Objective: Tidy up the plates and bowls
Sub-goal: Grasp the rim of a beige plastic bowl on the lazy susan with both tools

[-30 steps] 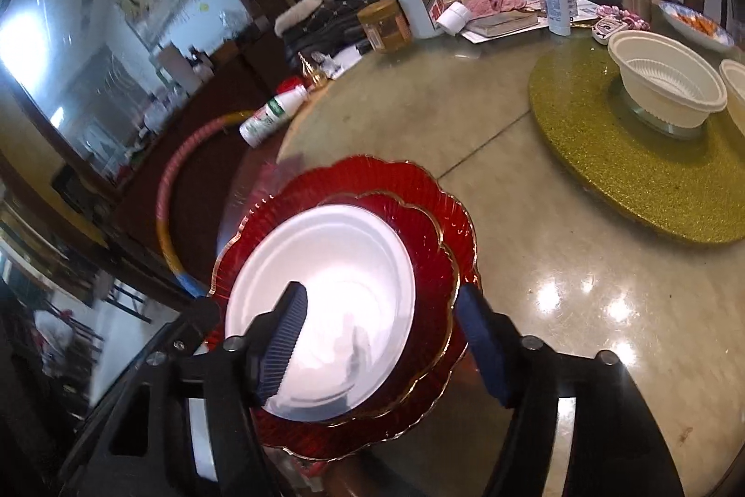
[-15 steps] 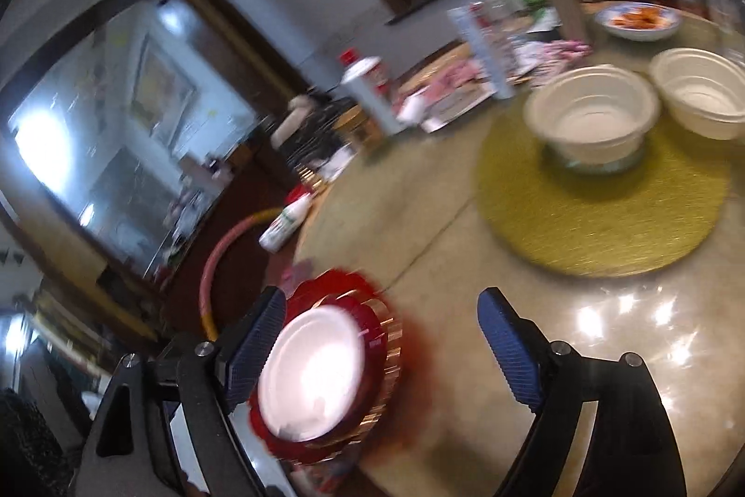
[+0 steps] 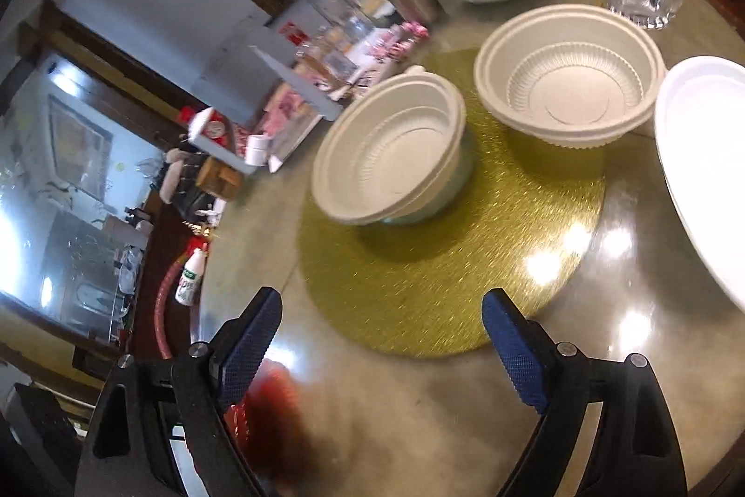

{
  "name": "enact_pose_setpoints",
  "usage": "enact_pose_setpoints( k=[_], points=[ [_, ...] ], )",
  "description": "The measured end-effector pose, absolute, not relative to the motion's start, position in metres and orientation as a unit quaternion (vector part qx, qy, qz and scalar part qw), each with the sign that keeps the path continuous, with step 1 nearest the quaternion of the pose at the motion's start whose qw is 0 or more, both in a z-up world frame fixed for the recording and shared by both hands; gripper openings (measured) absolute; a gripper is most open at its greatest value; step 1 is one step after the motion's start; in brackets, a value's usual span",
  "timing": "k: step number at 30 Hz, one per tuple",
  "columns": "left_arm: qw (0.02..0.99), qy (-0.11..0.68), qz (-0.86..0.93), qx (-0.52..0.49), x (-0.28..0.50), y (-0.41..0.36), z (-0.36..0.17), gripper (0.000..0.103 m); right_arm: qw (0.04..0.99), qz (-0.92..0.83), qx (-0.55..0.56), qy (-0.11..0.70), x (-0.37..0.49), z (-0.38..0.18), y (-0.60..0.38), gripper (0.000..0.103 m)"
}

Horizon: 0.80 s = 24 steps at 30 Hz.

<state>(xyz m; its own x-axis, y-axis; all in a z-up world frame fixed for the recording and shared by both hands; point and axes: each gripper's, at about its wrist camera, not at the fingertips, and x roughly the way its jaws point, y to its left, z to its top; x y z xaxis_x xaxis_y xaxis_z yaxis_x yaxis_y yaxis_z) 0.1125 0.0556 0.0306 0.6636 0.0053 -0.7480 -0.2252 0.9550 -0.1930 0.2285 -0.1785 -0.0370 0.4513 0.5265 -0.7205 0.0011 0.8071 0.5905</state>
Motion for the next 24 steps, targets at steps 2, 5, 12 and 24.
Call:
enact_pose_setpoints(
  k=[2, 5, 12, 24],
  points=[
    [0.898, 0.413, 0.068, -0.133, 0.135, 0.048, 0.027, 0.082, 0.806, 0.156, 0.273, 0.501, 0.240, -0.043, -0.184, 0.089],
    [0.886, 0.435, 0.079, -0.137, 0.164, 0.041, 0.015, 0.082, 0.802, 0.145, 0.295, 0.499, 0.256, -0.047, -0.194, 0.089],
    [0.863, 0.466, 0.092, -0.175, 0.215, 0.028, -0.008, 0.082, 0.796, 0.133, 0.301, 0.508, 0.288, -0.055, -0.189, 0.085],
    [0.849, 0.483, 0.120, -0.176, 0.263, 0.014, -0.039, 0.082, 0.787, 0.103, 0.302, 0.528, 0.312, -0.080, -0.192, 0.061]
  ],
)
